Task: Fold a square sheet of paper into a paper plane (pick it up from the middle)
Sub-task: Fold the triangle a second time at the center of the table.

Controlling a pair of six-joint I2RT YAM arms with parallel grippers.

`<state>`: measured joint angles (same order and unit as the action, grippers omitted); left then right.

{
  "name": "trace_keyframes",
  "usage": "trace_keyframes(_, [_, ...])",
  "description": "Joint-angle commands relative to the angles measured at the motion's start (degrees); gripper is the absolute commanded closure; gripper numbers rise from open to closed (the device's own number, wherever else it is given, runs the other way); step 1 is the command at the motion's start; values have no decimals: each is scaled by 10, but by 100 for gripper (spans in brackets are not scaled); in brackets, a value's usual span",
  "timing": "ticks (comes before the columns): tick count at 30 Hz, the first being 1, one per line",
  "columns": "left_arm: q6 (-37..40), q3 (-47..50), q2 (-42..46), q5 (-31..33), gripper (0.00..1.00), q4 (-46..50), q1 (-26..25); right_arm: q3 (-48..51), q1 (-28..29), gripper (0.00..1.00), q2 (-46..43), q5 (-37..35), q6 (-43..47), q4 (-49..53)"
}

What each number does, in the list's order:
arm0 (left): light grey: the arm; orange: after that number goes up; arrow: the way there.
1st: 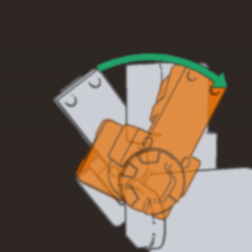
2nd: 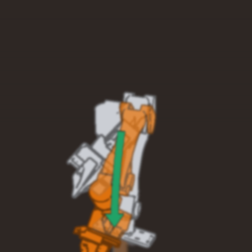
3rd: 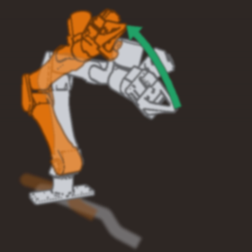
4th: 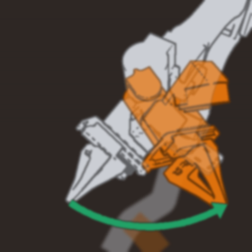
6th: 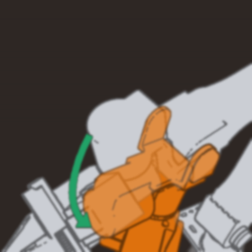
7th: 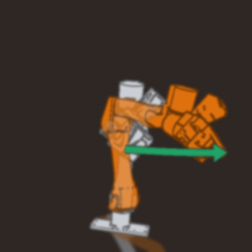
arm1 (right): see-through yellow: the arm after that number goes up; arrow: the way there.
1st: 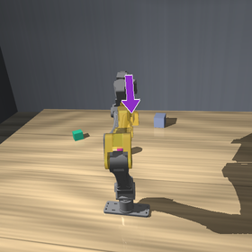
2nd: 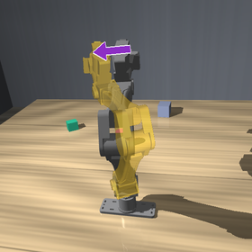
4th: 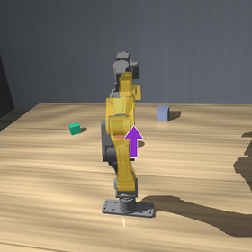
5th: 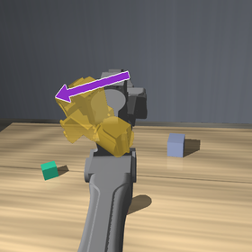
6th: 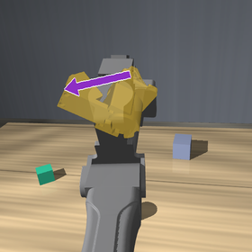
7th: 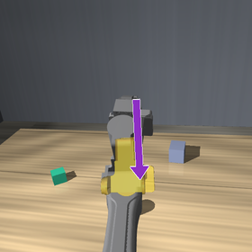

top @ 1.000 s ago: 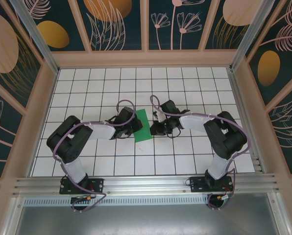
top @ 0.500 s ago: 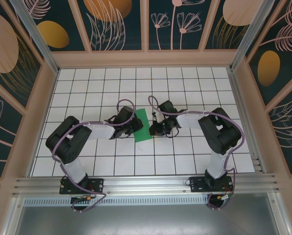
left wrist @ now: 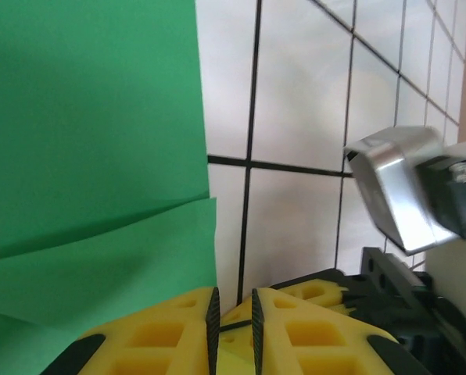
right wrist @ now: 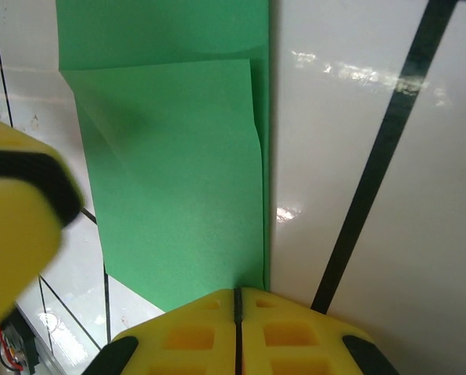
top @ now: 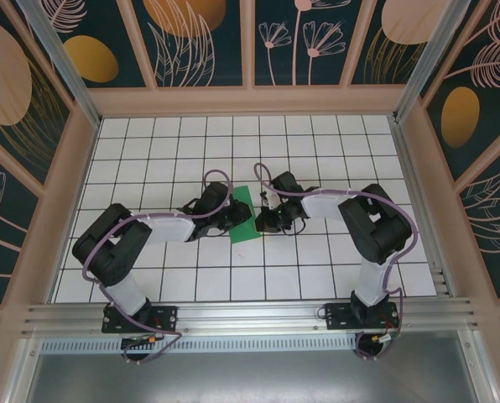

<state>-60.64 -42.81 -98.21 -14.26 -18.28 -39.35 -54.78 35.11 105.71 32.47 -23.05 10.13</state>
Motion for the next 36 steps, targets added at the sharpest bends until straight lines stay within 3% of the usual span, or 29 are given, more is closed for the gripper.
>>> trace_keyframes(1, [-15, 4, -29, -14, 80, -5, -6, 1, -1, 90, 30, -46, -6, 26])
trace_keyframes(7, [-19, -1, -50, -14, 80, 2, -7, 5, -1, 90, 31, -50, -5, 30])
trace_keyframes(18, [4, -12, -37, 117, 82, 102, 10, 26, 6, 90, 31, -93, 6, 50])
trace_keyframes(36, [54, -21, -13, 175, 79, 153, 81, 32, 8, 90, 33, -115, 4, 53])
